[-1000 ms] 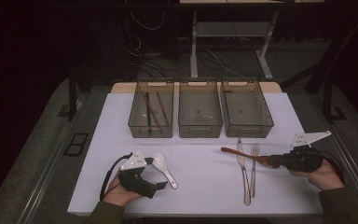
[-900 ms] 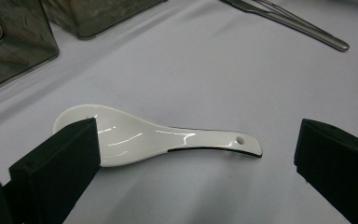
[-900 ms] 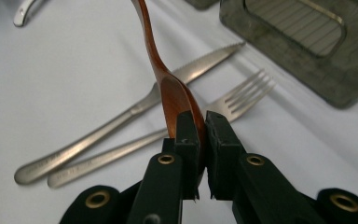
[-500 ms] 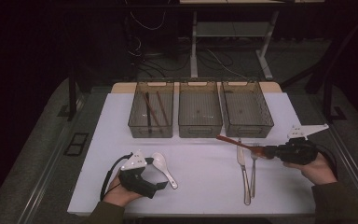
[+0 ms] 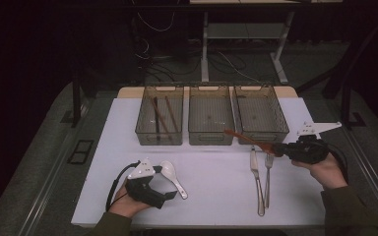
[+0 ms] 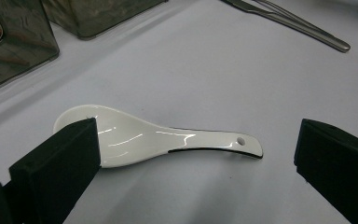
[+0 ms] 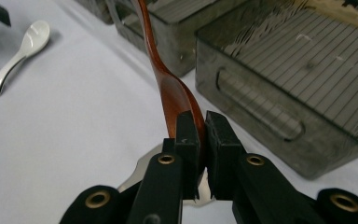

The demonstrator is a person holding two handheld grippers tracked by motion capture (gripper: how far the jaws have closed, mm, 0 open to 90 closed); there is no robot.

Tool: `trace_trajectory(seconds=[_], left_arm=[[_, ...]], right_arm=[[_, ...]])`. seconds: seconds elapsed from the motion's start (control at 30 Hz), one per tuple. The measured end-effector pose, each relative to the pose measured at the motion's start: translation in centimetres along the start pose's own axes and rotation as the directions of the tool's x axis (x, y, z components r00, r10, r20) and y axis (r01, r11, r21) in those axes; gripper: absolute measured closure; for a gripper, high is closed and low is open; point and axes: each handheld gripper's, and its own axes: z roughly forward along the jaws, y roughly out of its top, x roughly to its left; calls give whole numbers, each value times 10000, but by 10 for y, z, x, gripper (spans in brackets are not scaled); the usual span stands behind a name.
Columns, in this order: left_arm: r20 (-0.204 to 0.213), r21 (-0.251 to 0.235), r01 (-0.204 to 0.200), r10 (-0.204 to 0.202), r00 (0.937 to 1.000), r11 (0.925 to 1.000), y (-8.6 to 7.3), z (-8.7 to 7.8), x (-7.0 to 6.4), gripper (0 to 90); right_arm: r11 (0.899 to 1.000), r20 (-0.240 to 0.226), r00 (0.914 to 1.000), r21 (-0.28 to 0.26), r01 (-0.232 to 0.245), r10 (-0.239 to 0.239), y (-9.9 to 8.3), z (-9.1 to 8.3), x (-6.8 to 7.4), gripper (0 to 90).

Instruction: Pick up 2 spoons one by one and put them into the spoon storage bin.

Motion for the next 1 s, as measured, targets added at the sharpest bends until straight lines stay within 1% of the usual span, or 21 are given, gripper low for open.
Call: trace_trajectory(seconds=[0.1,0.2,0.3,0.53,0.63,0.73,0.8,0.9,0.97,1.0], left_arm=[[6,-16,14,-14,10000,10000,0,0,0,0],[30,15,-11,11,10000,10000,0,0,0,0],[36,37,-32,32,10000,10000,0,1,0,0],[60,37,-52,51,10000,10000,0,2,-1,0],[58,13,-57,57,10000,10000,1,1,0,0],[65,14,-60,60,10000,10000,1,2,0,0],[66,4,-60,60,10000,10000,1,1,0,0],[74,1,-74,74,9999,10000,1,0,-1,0],[78,10,-77,77,9999,10000,0,1,0,0],[86,8,-69,69,9999,10000,0,1,0,0]], right_arm=[[9998,92,9999,-169,-79,81,8,2,1,838],[9997,131,9999,-258,-55,59,16,7,2,838],[9995,145,9999,-319,-13,17,26,14,4,838],[9989,404,9992,-463,-36,54,49,31,11,838],[9988,554,9985,-489,37,-10,59,39,14,838],[9988,582,9983,-480,40,-12,66,49,16,838],[9988,659,9977,-464,176,-145,71,56,18,838],[9987,646,9977,-435,252,-223,76,66,20,838],[9989,629,9978,-425,222,-195,79,72,22,838],[9988,652,9975,-402,292,-265,80,75,23,838]])
